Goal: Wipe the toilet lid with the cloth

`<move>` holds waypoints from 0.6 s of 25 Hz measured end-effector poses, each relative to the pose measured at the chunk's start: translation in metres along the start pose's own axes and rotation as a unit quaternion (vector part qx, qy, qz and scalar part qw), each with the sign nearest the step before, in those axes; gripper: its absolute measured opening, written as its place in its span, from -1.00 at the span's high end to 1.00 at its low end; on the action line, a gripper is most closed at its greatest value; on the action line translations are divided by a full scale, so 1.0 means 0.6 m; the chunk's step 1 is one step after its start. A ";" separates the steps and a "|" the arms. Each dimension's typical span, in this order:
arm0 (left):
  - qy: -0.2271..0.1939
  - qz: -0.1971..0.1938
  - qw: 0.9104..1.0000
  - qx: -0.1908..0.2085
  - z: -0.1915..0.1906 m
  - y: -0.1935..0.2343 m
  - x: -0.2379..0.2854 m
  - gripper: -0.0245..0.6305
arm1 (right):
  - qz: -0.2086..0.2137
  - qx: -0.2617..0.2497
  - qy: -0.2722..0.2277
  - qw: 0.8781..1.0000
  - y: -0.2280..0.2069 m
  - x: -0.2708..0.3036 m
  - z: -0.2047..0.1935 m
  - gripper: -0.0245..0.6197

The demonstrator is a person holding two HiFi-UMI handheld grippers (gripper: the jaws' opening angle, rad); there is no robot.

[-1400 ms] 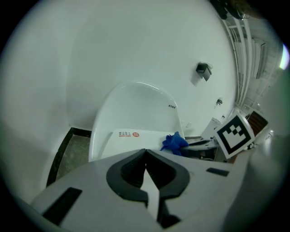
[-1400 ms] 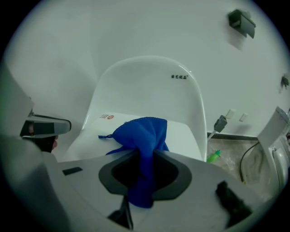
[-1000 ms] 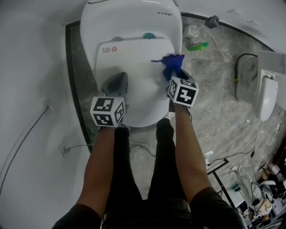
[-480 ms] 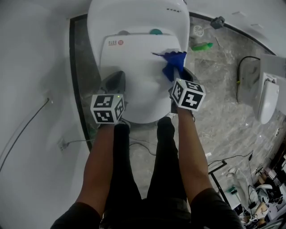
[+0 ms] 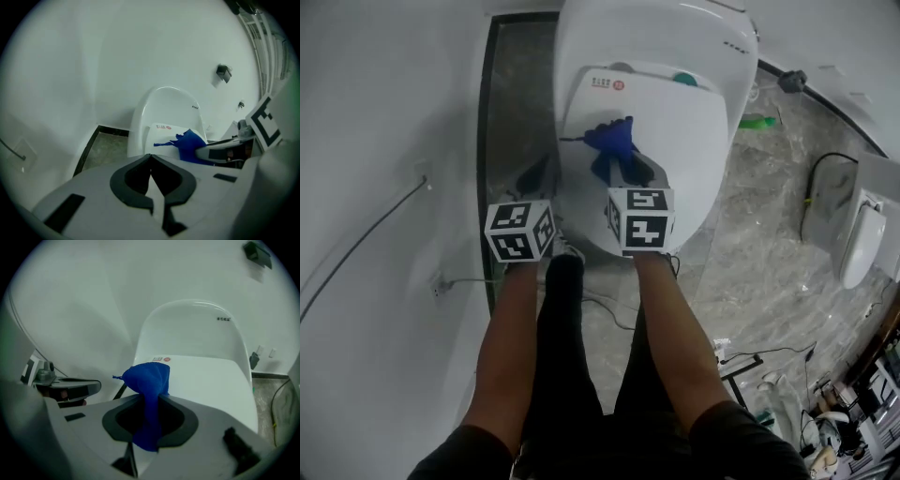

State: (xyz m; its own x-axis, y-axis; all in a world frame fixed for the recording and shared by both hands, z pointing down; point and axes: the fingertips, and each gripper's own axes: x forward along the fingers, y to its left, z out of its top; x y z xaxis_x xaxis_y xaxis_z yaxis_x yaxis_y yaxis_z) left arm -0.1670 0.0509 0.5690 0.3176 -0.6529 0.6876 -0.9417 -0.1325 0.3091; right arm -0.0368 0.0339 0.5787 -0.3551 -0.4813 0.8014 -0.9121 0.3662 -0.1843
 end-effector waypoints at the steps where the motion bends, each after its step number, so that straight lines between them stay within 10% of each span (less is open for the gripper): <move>1: 0.004 0.007 1.000 -0.006 -0.007 0.016 -0.006 0.89 | 0.010 -0.014 0.007 1.000 0.028 0.009 -0.003 0.69; 15: 0.032 0.027 0.999 -0.023 -0.057 0.077 -0.029 0.89 | 0.029 -0.116 0.052 0.991 0.152 0.070 -0.055 0.69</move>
State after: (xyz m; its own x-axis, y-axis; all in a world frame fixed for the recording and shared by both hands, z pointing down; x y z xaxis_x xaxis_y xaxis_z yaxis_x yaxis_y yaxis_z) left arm -0.2122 0.0817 0.5935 0.2747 -0.6088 0.7443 -0.9520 -0.0636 0.2993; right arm -0.1282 0.0737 0.6143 -0.3713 -0.3731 0.8502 -0.8151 0.5695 -0.1060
